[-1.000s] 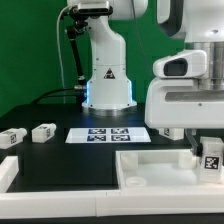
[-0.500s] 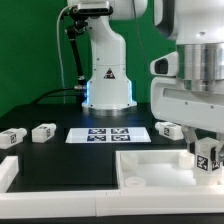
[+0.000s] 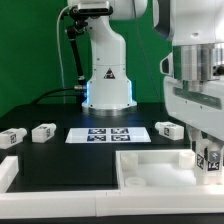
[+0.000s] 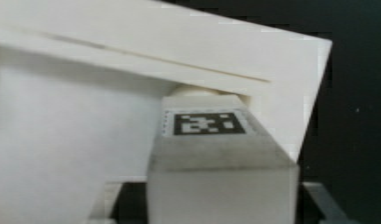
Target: Assemble square table
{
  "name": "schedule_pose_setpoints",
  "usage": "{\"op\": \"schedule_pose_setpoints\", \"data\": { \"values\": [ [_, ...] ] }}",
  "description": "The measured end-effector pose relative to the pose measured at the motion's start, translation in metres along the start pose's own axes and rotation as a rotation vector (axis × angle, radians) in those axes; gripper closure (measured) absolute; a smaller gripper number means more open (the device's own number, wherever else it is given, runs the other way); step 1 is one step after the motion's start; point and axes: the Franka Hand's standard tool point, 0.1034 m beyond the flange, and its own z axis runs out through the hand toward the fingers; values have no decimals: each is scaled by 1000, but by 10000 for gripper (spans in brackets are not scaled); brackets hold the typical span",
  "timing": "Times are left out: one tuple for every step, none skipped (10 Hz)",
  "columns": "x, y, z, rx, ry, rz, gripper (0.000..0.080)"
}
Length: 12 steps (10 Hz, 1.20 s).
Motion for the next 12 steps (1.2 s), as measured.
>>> {"op": "schedule_pose_setpoints", "data": {
  "values": [
    [1,4,0,30,-10,59,509],
    [0,3,0,29,-11,25,509],
    [0,3,0,29,-11,24,509],
    [0,3,0,31,-6,-30,458],
    [0,2,-1,32,13,-271,458],
    [-7,1,-3,25,30,-403,249],
    [-16,3,-5,5,38,-488,181],
    [-16,3,-4,5,39,-571,181],
    [-14,3,-4,3,41,-634,156],
    [-14,3,-3,1,42,-717,151],
    [-14,3,-4,-2,45,-824,151],
    [-14,2,-5,-8,55,-988,150]
  ]
}}
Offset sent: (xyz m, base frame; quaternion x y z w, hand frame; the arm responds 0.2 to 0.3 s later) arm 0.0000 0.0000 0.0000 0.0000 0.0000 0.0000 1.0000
